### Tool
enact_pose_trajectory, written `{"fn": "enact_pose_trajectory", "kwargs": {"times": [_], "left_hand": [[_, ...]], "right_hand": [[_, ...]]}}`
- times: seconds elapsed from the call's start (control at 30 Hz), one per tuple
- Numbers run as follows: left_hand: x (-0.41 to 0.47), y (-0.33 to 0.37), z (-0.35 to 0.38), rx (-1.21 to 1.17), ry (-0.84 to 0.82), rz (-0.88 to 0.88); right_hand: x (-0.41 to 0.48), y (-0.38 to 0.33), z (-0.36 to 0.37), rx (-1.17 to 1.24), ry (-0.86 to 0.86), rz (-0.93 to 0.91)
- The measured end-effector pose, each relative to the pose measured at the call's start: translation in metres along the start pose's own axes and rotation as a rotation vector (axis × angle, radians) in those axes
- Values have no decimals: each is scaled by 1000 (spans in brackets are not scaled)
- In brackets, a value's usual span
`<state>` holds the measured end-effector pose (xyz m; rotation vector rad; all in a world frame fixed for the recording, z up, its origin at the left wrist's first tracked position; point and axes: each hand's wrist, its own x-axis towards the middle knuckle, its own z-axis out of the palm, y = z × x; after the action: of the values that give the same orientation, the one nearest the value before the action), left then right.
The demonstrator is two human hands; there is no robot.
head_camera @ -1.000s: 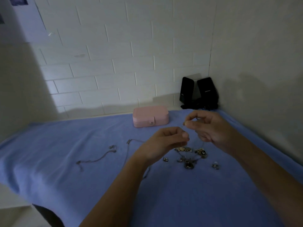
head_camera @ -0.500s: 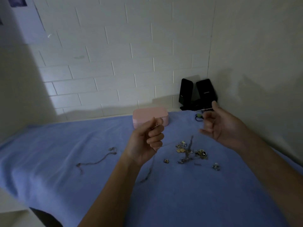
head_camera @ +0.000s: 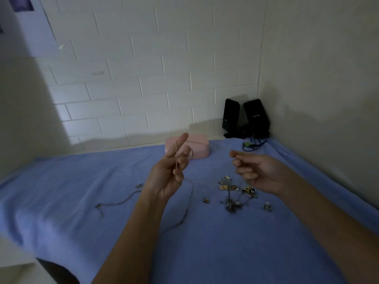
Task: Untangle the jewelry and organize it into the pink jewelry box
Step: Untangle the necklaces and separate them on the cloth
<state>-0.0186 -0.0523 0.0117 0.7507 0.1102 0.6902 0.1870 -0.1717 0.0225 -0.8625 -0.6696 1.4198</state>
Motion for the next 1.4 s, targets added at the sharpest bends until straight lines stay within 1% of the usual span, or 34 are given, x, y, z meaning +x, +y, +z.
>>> {"fn": "enact_pose_trajectory", "kwargs": {"times": [0.03, 0.1, 0.17, 0.23, 0.33, 0.43, 0.5, 0.63, 0.7, 0.8, 1.03, 1.13, 1.27, 1.4], "left_hand": [[-2, 1, 0, 95, 12, 68], [-3, 0, 4, 293, 21, 125], [-2, -2, 2, 477, 36, 133], [-3, -2, 4, 631, 77, 114], [-5, -2, 7, 717, 94, 99], [-6, -1, 5, 779, 94, 110], [-6, 1, 7, 817, 104, 116], [-8, 6, 6, 810, 104, 114], [-9, 8, 5, 786, 99, 116], [-11, 12, 4, 734, 99, 123], [-12, 18, -2, 706, 92, 79], [-13, 17, -2, 746, 80, 27], [-14, 12, 2, 817, 80, -40], [-13, 7, 7, 881, 87, -125]], "right_hand": [[3, 5, 0, -55, 28, -30], [9, 16, 2, -243, 86, -92], [13, 28, 6, -447, 123, -145], [17, 39, 11, -575, 151, -178], [24, 52, 18, -757, 152, -246], [28, 61, 19, -1121, 211, -342], [25, 64, 23, -1253, 195, -394], [19, 67, 29, -1297, 13, -336], [19, 69, 30, -1353, -17, -309], [17, 70, 32, -1356, -10, -310], [10, 55, 34, -1160, 18, -265], [8, 48, 32, -1148, 35, -263], [3, 39, 30, -1190, 56, -312], [-3, 32, 35, -1183, 20, -328]]}}
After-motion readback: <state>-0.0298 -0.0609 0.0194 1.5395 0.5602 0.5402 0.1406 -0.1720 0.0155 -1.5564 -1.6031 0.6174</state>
